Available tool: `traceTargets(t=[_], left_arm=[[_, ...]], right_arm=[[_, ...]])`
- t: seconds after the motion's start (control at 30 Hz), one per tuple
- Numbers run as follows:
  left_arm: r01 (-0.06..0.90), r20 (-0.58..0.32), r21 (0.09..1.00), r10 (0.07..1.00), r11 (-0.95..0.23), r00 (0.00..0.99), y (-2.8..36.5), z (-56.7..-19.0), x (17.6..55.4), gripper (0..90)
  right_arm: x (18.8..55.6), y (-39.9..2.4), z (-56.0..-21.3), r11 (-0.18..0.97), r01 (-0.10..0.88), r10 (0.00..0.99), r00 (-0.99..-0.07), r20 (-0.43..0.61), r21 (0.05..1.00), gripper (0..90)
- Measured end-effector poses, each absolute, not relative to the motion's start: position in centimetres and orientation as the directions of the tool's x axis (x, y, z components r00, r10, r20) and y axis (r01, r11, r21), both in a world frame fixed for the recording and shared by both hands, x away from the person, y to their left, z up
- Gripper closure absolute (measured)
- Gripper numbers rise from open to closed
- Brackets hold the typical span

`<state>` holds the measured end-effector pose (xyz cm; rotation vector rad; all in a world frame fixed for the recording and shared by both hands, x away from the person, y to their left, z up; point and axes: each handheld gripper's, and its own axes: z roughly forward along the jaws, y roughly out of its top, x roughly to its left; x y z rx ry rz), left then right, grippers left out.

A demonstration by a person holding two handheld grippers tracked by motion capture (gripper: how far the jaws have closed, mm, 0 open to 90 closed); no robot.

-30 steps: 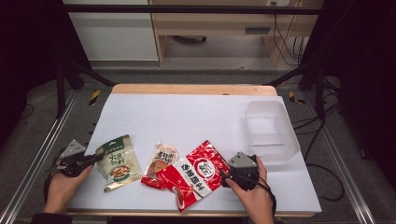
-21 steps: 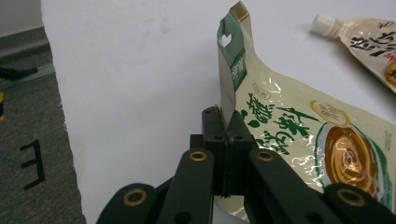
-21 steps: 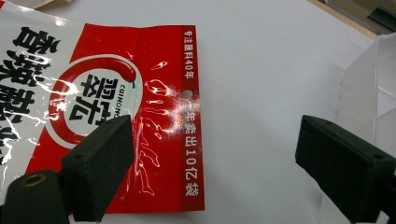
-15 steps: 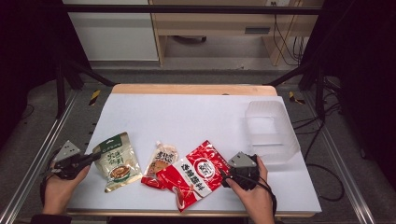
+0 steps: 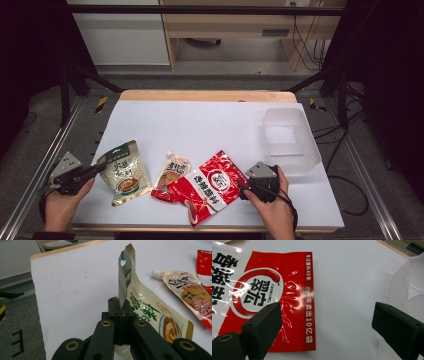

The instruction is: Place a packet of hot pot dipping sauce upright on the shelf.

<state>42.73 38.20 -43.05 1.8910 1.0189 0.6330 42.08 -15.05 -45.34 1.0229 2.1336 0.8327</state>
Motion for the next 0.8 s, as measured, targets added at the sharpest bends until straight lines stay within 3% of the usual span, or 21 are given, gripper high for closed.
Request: traceTargets(t=[0.4, 0.8], left_arm=[[0.349, 0.04, 0.892, 0.817, -0.289, 0.575, 37.4, -40.9, 42.0, 90.0], [0.272, 0.138, 0.868, 0.73, -0.414, 0.67, 34.5, -36.5, 41.8, 90.0]], right_arm=[[42.0, -15.1, -45.3, 0.497, 0.426, 0.822, -0.51, -0.253, 0.756, 9.6], [42.2, -15.0, -45.0, 0.447, 0.415, 0.831, -0.522, -0.195, 0.793, 12.2]])
